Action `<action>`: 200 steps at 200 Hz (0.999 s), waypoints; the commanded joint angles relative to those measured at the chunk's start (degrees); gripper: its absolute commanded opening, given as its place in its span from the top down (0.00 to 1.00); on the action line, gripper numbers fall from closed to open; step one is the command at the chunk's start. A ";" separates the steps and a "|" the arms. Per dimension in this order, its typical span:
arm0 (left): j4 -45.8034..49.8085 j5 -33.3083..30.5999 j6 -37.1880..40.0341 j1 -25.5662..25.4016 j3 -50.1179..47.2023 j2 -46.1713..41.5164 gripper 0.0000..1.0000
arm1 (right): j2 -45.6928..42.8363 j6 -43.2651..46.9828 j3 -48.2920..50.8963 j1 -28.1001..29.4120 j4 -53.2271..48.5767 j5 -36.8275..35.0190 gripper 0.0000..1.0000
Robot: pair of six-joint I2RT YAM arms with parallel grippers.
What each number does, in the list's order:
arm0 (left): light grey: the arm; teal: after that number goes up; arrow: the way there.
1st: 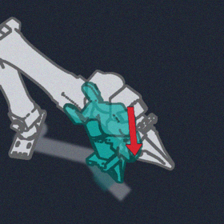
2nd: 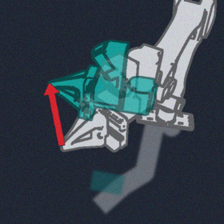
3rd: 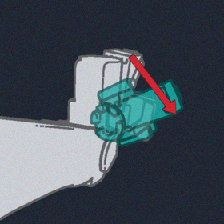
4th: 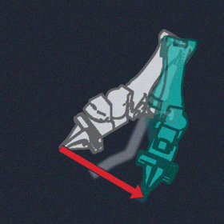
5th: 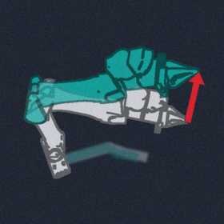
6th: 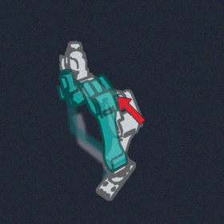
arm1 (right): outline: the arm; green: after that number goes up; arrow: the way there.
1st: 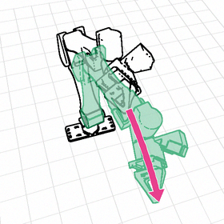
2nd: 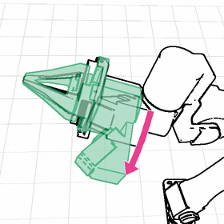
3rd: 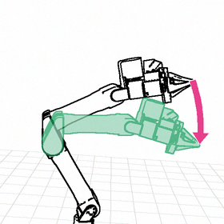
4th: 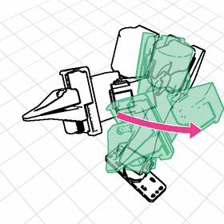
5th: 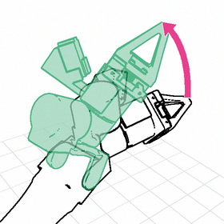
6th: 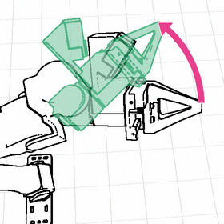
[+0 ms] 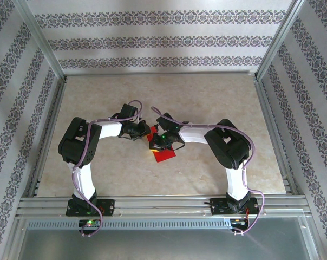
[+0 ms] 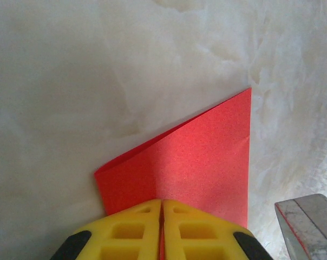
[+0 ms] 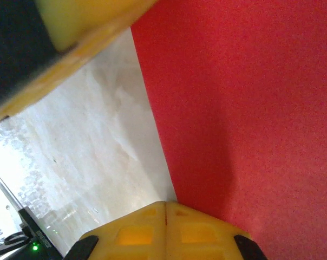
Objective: Fold a paper plane with a square sheet of paper (pick it up from the middle)
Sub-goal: Fold the triangle a second time at the center of the table.
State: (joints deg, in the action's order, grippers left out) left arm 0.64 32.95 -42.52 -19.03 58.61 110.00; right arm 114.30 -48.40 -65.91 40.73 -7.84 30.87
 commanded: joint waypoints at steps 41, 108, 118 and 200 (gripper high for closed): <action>3.28 -4.66 0.25 0.52 -1.68 2.51 0.91 | -3.23 2.95 4.87 0.58 -4.36 0.42 1.00; 3.47 -4.84 0.90 1.44 -1.42 3.56 0.91 | -8.08 3.57 11.64 1.23 -3.39 1.82 1.00; 3.48 -4.75 0.93 1.42 -1.31 3.65 0.91 | -8.67 3.40 12.64 1.61 -3.76 2.01 1.00; 3.96 -2.11 2.62 1.43 0.81 3.16 0.90 | -14.34 5.45 14.91 2.09 -6.69 1.03 1.00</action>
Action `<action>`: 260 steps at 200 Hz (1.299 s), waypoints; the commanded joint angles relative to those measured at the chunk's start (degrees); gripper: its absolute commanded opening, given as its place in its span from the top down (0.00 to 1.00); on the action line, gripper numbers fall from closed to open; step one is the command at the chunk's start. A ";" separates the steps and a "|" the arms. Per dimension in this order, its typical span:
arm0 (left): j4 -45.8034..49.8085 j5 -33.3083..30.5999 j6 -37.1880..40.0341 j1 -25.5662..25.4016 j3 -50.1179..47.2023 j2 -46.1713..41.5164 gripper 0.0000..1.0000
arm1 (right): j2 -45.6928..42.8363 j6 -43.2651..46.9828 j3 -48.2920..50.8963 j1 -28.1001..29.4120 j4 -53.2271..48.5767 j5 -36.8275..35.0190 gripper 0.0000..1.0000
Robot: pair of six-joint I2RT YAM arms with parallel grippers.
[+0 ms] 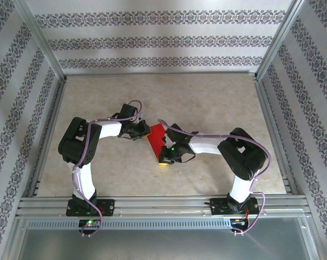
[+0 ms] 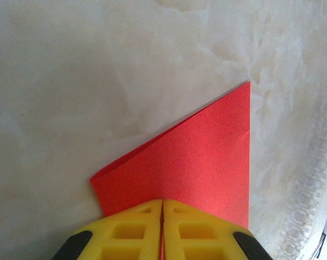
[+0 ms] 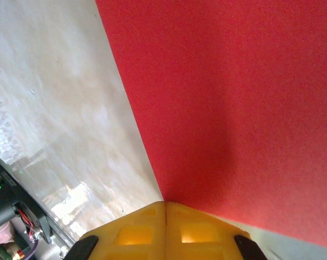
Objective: Fold a paper plane with a square sheet of paper (pick it up from the middle)
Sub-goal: Fold the triangle a second time at the center of the table.
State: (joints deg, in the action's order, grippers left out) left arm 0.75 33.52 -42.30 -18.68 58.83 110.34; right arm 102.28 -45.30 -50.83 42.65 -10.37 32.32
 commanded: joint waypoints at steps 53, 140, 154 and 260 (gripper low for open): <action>7.89 2.41 4.89 0.54 6.45 -3.54 0.81 | -5.26 6.43 -4.94 -6.89 -2.55 -7.61 0.99; 12.04 -10.75 -4.51 1.73 -3.05 -19.22 0.60 | 17.67 12.87 -31.08 -9.52 -12.26 -12.26 0.89; 11.66 -10.08 -5.43 1.54 -3.87 -19.93 0.59 | 19.50 11.93 -32.80 -9.52 -13.77 -14.59 0.89; 2.13 -4.24 -14.43 -7.19 -4.07 -13.44 0.57 | 9.30 -11.23 -17.15 -6.65 -4.10 -27.03 0.86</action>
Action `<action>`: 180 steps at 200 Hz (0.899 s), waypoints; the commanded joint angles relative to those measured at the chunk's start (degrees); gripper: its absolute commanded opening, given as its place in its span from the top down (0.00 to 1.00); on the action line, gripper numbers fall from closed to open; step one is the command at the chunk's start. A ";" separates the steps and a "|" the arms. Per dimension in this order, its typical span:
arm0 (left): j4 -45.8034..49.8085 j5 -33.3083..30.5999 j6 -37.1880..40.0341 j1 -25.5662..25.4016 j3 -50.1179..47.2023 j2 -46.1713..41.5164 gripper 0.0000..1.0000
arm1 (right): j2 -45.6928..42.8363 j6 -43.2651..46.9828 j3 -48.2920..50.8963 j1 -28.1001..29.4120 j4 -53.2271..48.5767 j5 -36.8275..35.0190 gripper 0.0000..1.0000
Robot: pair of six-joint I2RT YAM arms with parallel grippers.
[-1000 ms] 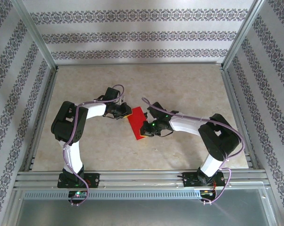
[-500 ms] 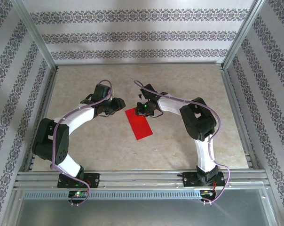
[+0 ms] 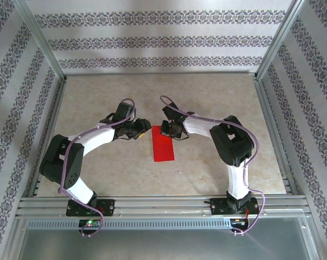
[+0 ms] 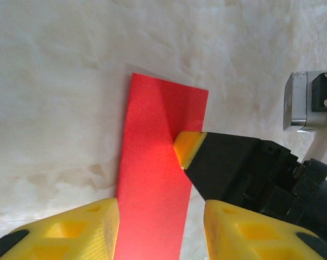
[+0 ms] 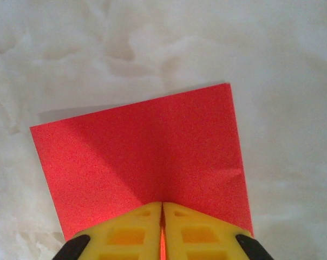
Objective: Fold a paper plane with a square sheet of paper (pick it up from the middle)
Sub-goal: Fold the triangle a second time at the center of the table.
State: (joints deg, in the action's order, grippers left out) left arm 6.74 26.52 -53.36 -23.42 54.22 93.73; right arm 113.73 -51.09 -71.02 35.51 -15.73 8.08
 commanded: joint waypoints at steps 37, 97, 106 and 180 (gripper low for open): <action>-3.98 3.54 -2.89 -5.12 2.90 7.22 0.65 | -11.71 -1.28 6.06 -3.95 5.70 4.21 0.68; -3.40 2.89 -2.66 -5.81 5.14 11.99 0.73 | -23.94 1.20 23.46 -7.58 7.66 16.14 0.50; -2.85 1.85 -2.62 -5.81 4.99 12.30 0.74 | -25.05 0.66 25.29 -7.24 8.17 17.55 0.49; -2.68 -3.11 -6.75 -5.81 1.06 14.20 0.77 | -28.27 -5.97 33.00 -1.75 10.17 19.21 0.46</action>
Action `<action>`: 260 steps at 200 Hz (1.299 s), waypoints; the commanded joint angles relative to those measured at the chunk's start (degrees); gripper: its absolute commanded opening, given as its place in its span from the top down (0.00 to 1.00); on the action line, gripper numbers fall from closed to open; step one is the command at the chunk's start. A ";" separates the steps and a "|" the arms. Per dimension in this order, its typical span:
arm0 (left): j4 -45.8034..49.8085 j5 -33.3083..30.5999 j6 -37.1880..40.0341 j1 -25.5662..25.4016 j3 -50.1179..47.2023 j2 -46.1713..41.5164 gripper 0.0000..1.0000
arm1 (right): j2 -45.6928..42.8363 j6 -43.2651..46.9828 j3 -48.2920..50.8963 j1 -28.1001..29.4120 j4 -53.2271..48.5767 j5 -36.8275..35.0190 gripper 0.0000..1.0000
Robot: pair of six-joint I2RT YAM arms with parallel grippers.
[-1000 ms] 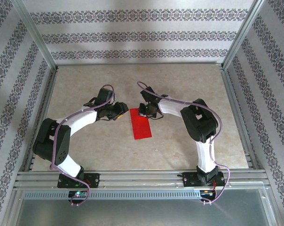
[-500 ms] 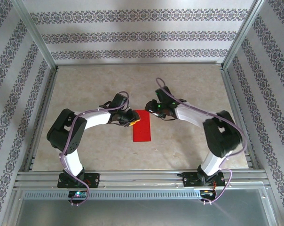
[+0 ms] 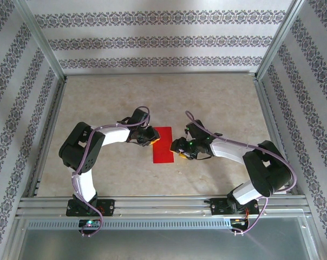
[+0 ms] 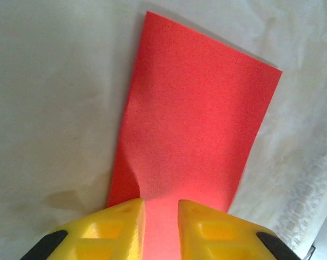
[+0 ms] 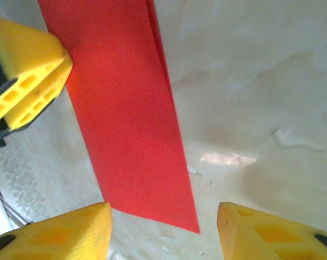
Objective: Fold a paper plane with a square sheet of paper (pick it up from the middle)
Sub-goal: Fold the triangle a second time at the center of the table.
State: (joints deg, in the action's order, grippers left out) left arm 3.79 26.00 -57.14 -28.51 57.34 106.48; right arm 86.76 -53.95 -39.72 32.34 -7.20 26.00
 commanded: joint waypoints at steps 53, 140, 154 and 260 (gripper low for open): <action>-0.69 -2.97 -5.61 -0.67 -4.33 2.23 0.78 | -0.39 -3.79 2.16 2.32 2.31 1.06 0.47; -0.06 -2.69 -5.17 -0.79 -3.92 2.41 0.79 | 2.52 -3.25 0.53 3.07 2.68 1.85 0.50; -0.17 -2.61 -5.18 -0.68 -3.96 2.40 0.79 | 2.80 -3.26 0.44 3.08 2.85 2.13 0.51; -0.36 -2.34 -5.17 -0.72 -4.06 2.49 0.80 | 3.83 -4.00 0.90 3.17 5.65 3.36 0.56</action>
State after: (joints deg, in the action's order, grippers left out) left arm -0.10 25.82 -61.63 -28.51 55.29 106.45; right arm 89.86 -57.17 -37.93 34.79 -2.94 28.18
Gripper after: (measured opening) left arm 0.205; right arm 0.442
